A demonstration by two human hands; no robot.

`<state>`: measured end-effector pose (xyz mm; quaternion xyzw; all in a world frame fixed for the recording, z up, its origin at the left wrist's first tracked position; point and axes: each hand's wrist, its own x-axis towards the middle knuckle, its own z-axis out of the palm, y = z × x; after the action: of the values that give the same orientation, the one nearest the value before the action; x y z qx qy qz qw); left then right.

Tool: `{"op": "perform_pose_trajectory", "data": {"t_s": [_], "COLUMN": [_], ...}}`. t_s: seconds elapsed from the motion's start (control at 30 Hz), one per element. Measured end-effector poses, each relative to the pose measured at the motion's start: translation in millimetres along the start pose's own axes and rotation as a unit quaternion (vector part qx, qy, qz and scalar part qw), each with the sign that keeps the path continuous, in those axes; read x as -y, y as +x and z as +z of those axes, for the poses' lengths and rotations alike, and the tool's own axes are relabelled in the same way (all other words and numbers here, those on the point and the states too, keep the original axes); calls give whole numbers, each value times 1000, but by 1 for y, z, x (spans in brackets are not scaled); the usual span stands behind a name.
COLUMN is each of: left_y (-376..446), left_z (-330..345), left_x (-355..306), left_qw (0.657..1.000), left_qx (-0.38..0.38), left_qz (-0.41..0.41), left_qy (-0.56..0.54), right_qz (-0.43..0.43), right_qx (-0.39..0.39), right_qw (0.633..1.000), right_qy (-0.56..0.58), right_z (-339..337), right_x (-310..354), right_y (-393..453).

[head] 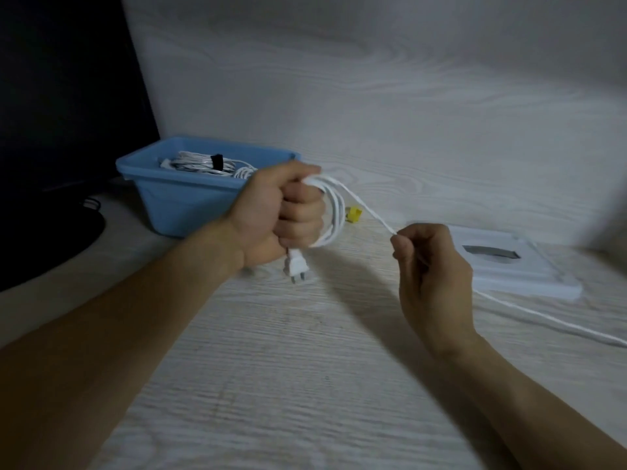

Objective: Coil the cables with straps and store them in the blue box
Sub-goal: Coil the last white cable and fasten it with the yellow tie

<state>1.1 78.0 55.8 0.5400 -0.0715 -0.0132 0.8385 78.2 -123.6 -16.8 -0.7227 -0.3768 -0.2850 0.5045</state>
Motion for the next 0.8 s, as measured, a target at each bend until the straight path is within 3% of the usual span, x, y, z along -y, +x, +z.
{"op": "perform_pose_trajectory", "data": {"t_s": [0.13,0.23,0.33,0.43,0.5,0.57,0.63,0.8], "left_y": [3,5,8,12,15,16,16,10], "left_z": [-3,4,10,13,13,12,10,10], "left_x": [-5,-3,1,8,15,22,30,35], "left_qw": [986,974,970,974,972,954,913,882], "left_qx": [-82,-89,-126,-164,-198,-226,-226,-136], "left_qz": [80,92,99,111,125,154,176,85], "left_qy": [-119,-186,-182,-108,-33,119,290,443], "right_qz": [-31,-81,-108,-133,-156,-178,-194,-175], "right_qx": [49,154,268,341,347,320,276,179], "right_qw": [998,983,954,926,920,928,940,968], "right_qy": [-35,-57,-84,-99,-92,-73,-57,-30], "right_z": [6,13,19,23,23,21,19,15], "right_x": [-3,0,3,4,4,6,9,16], "right_y": [-3,-12,-20,-24,-25,-23,-22,-21]}}
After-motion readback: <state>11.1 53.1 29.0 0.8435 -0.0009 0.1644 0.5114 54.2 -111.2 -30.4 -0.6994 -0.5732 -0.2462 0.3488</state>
